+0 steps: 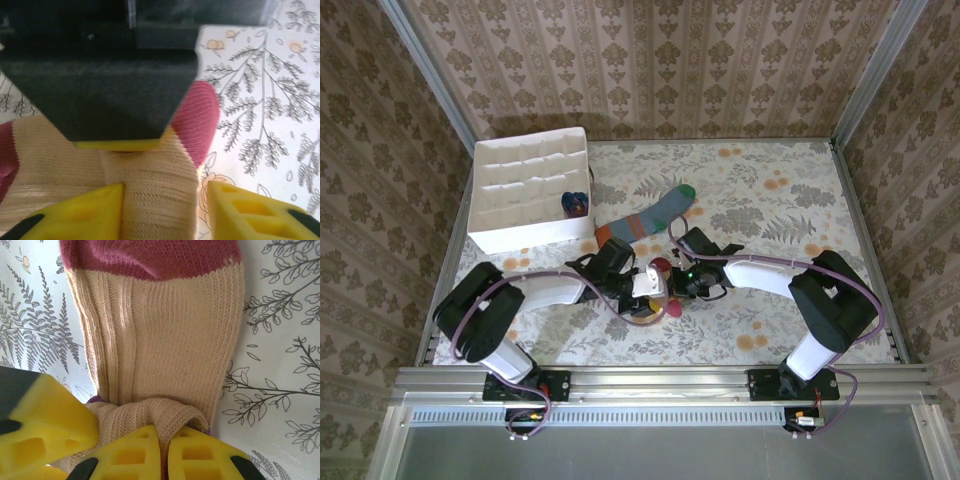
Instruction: Roll the socks
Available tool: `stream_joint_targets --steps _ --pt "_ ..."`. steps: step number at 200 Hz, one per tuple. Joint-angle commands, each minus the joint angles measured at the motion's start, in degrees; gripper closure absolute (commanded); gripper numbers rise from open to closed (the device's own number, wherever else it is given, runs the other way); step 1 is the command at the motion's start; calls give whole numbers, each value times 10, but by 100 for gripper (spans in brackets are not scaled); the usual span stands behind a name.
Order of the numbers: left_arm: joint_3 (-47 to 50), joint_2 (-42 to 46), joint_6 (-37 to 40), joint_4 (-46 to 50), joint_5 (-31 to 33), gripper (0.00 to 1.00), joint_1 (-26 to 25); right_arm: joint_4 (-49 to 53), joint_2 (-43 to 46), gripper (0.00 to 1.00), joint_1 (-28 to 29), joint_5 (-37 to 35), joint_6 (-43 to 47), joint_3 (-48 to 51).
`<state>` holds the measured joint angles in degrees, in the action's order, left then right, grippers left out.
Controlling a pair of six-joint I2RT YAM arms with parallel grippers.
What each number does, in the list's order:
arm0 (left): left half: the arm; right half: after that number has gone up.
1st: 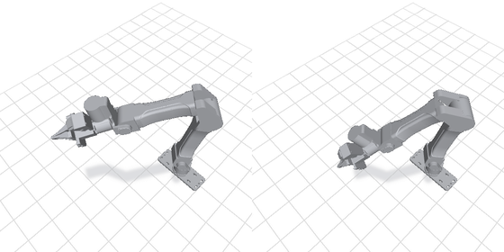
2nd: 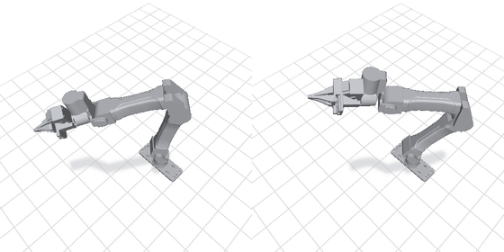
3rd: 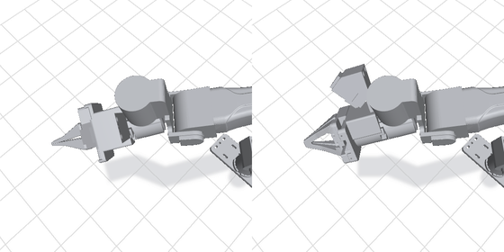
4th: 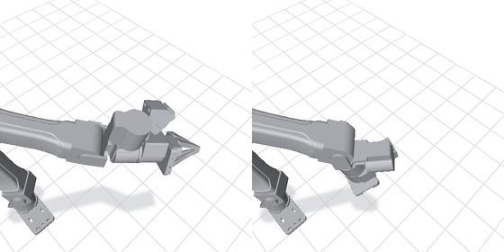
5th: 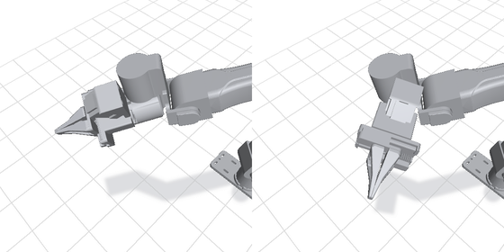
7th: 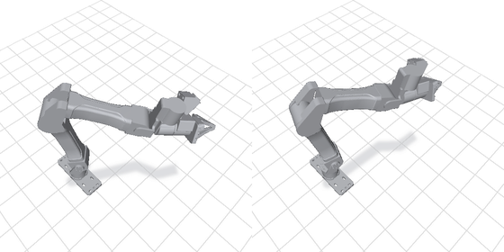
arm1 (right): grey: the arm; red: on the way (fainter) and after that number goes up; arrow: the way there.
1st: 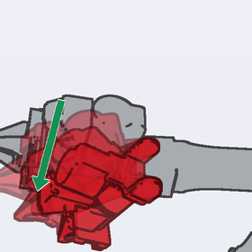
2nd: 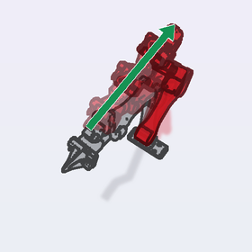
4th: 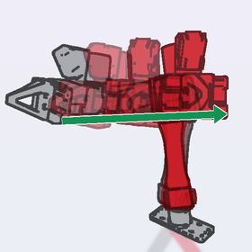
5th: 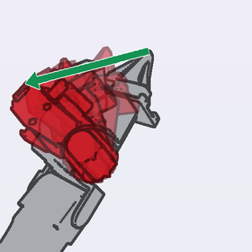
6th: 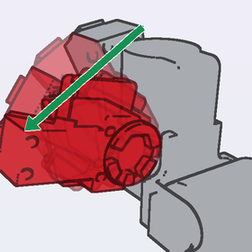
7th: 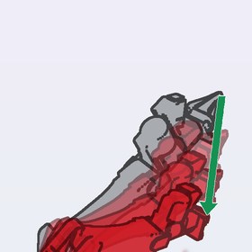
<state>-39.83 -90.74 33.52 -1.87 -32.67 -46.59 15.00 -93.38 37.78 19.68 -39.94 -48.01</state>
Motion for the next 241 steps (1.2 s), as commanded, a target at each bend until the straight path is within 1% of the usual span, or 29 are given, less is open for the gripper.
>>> stream_joint_targets --steps 1,11,19,24,32,41,51,57,60,83,108,129,161,182,186,201,211,226,234,241 --pt "-29 -29 -9 25 -8 79 -5 58 -15 98 9 -23 18 6" --pt "-42 -46 -17 47 -8 90 -3 55 -12 95 10 -22 22 7" --pt "-55 -60 -24 68 -7 97 -1 51 -4 88 10 -22 26 9" --pt "-63 -68 -27 81 -8 100 2 47 3 82 10 -23 28 12" --pt "-72 -81 -34 99 -15 100 8 37 21 71 10 -27 32 19" --pt "-75 -93 -45 107 -20 100 15 25 44 63 10 -38 37 30" --pt "-72 -102 -55 106 -36 100 24 11 80 55 10 -51 44 44" --pt "-70 -106 -63 101 -38 100 30 3 99 53 9 -61 50 54" --pt "-68 -108 -66 99 -52 100 33 0 110 52 9 -65 52 59" --pt "-64 -120 -87 87 -84 100 50 -55 182 47 10 -82 64 107" --pt "-64 -132 -108 72 -109 100 66 -139 219 46 13 -81 65 165" --pt "-64 -141 -124 59 -130 100 75 -176 208 45 18 -78 73 184" --pt "-69 -155 -133 57 -150 100 82 -213 159 44 26 -65 81 182" --pt "-71 -161 -131 57 -160 100 82 -237 140 44 28 -60 85 177" --pt "-71 -163 -130 54 -162 100 82 -242 121 44 28 -58 86 175" --pt "-71 -168 -130 47 -168 100 82 -244 98 48 28 -48 93 163" --pt "-74 -172 -130 40 -170 100 82 -234 87 59 28 -47 95 155" --pt "-80 -176 -128 30 -172 100 80 -206 88 83 27 -65 93 149" --pt "-82 -176 -127 23 -172 100 78 -181 95 90 26 -78 91 146" --pt "-83 -174 -125 17 -170 100 76 -159 105 94 26 -84 93 145"
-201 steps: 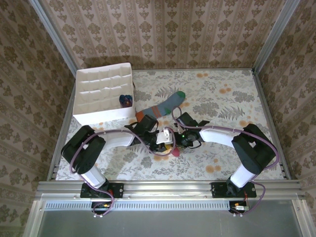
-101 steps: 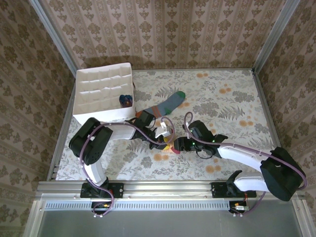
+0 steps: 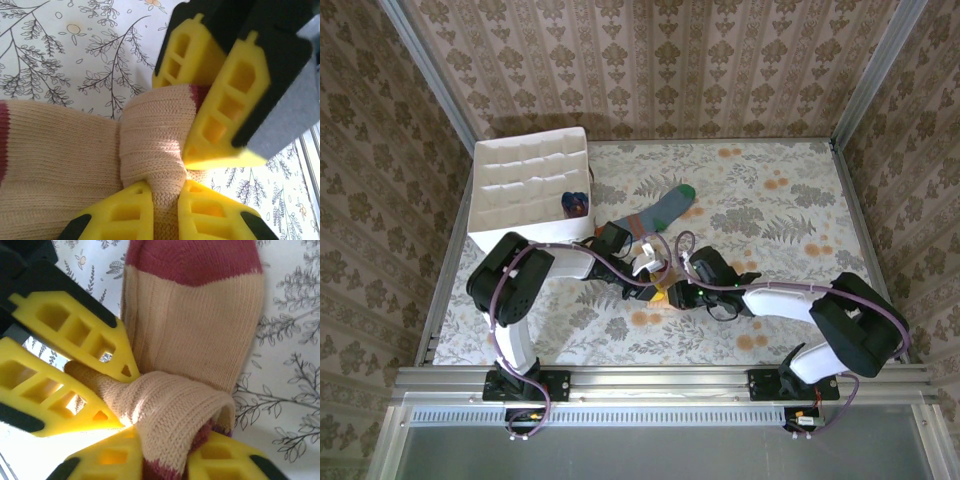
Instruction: Roll the socks
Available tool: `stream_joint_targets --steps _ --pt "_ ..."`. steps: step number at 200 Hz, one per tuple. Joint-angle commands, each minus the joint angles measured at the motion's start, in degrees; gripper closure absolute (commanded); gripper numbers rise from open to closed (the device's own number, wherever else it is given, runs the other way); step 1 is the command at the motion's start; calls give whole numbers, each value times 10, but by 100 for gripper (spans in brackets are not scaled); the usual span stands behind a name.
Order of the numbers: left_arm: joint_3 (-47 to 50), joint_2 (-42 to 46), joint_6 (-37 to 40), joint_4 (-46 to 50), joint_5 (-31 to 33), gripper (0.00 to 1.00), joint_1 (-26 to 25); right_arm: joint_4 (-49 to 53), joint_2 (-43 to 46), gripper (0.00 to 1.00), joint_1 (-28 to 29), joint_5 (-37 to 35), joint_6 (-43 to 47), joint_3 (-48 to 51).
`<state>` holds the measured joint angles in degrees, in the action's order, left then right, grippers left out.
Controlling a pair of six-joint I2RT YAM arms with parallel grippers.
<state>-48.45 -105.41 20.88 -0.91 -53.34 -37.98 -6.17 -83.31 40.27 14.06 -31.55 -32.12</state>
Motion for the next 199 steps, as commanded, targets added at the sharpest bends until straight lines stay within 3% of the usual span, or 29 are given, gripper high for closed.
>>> stream_joint_targets --steps 1,17,39,71,105,133,199 --pt "3 -27 2 6 37 100 -11 56 5 95 0 -27 9 -14" --pt "16 -2 14 -28 73 99 -28 104 31 100 1 -30 11 -11" --pt "51 53 38 -93 134 79 -53 194 64 100 3 -42 1 -21" --pt "101 123 59 -181 182 65 -52 267 53 100 4 -42 -32 -38" --pt "146 196 104 -204 223 63 -56 328 2 100 4 -30 -37 -94" --pt "158 237 156 -172 286 61 -95 374 -51 100 3 -9 -29 -151" --pt "169 203 199 -172 374 58 -184 411 -122 100 -16 64 -40 -207"
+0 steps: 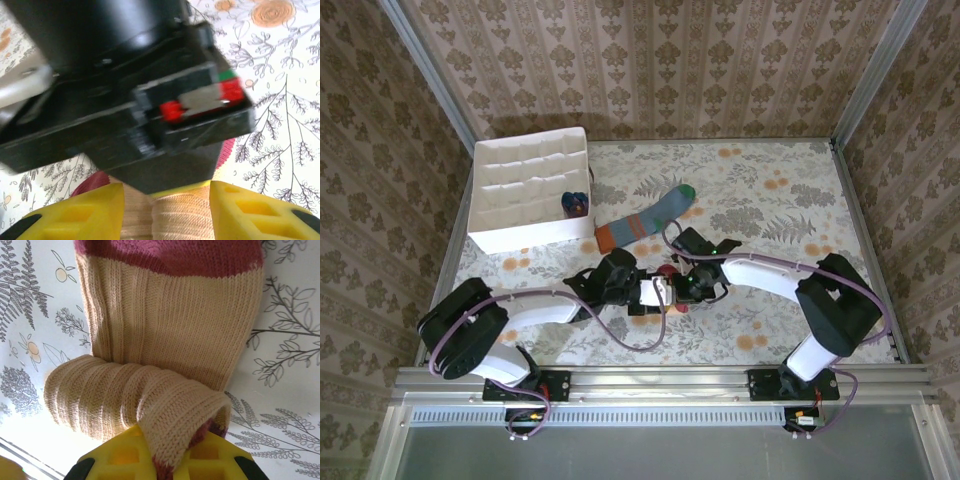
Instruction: Roll the socks
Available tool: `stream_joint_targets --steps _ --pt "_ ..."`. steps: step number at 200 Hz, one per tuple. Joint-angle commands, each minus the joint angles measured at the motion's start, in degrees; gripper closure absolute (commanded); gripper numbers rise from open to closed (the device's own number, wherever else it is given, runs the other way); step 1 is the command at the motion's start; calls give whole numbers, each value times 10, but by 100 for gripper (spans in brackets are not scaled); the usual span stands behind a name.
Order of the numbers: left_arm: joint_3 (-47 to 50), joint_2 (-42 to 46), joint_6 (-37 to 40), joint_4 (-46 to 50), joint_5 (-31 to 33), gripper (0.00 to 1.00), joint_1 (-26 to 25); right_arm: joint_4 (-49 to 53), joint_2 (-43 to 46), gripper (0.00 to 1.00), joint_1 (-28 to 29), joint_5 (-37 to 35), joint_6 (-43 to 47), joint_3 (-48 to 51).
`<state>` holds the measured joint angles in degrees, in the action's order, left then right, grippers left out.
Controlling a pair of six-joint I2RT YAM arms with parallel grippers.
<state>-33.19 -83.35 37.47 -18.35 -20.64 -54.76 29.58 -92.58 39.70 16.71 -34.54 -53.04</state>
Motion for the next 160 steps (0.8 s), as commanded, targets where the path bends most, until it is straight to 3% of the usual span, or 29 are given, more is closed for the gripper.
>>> stream_joint_targets --steps 1,59,102,114,131,151,160 --pt "17 -18 34 2 49 58 -17 53 -29 100 -11 39 -10 1" --pt "39 -33 44 -8 96 56 -54 74 -40 100 -36 52 -2 -5" --pt "17 -91 40 6 137 55 -63 72 -43 100 -36 67 -2 -9" --pt "2 -115 38 26 143 64 -63 72 -41 99 -36 72 -2 -8" --pt "-19 -140 26 57 144 84 -61 70 -31 95 -37 78 -4 -4" --pt "-21 -147 4 67 124 99 -54 58 -9 84 -40 86 -10 8" --pt "-20 -144 -6 71 106 100 -48 51 5 75 -43 88 -12 15"
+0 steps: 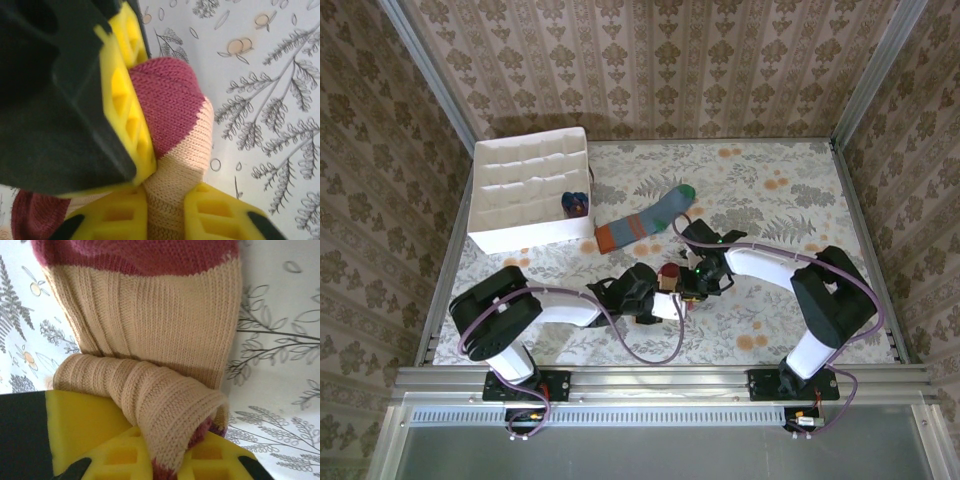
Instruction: Roll the socks
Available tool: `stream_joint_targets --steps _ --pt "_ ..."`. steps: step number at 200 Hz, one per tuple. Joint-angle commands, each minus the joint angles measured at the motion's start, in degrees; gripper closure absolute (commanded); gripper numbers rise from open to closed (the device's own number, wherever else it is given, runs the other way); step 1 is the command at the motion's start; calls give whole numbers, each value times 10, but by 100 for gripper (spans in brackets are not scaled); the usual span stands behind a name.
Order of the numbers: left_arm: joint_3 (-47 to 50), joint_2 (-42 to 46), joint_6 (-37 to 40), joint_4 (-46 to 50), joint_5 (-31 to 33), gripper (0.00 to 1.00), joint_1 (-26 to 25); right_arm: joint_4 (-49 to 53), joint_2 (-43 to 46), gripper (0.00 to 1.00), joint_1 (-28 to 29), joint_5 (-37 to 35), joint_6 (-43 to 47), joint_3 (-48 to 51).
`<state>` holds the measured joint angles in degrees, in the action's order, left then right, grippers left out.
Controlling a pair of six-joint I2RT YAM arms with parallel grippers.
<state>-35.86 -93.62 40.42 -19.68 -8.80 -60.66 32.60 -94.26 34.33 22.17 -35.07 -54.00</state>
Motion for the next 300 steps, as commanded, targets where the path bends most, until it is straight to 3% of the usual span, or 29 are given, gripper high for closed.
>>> stream_joint_targets --steps 1,15,65,132,179,214,245,266,279,300 --pt "7 -41 -36 85 -15 100 12 20 23 74 10 33 -7 25" --pt "6 -37 -50 100 -47 100 22 9 47 62 7 29 -5 35" --pt "-44 -56 -102 193 -198 100 85 -36 150 47 1 -51 -8 74" --pt "-108 -102 -142 267 -335 100 148 -150 236 42 12 -100 -6 152" --pt "-133 -131 -156 278 -410 100 182 -209 204 41 17 -93 7 164" --pt "-139 -141 -150 279 -429 100 186 -241 157 41 17 -92 11 159" --pt "-132 -140 -153 256 -436 100 190 -245 97 46 19 -73 7 142" --pt "-123 -133 -168 209 -423 100 190 -234 77 68 19 -72 -1 135" --pt "-117 -125 -176 177 -407 93 184 -217 71 83 19 -87 -12 132" --pt "-101 -97 -169 135 -357 84 172 -162 66 94 19 -125 -23 117"
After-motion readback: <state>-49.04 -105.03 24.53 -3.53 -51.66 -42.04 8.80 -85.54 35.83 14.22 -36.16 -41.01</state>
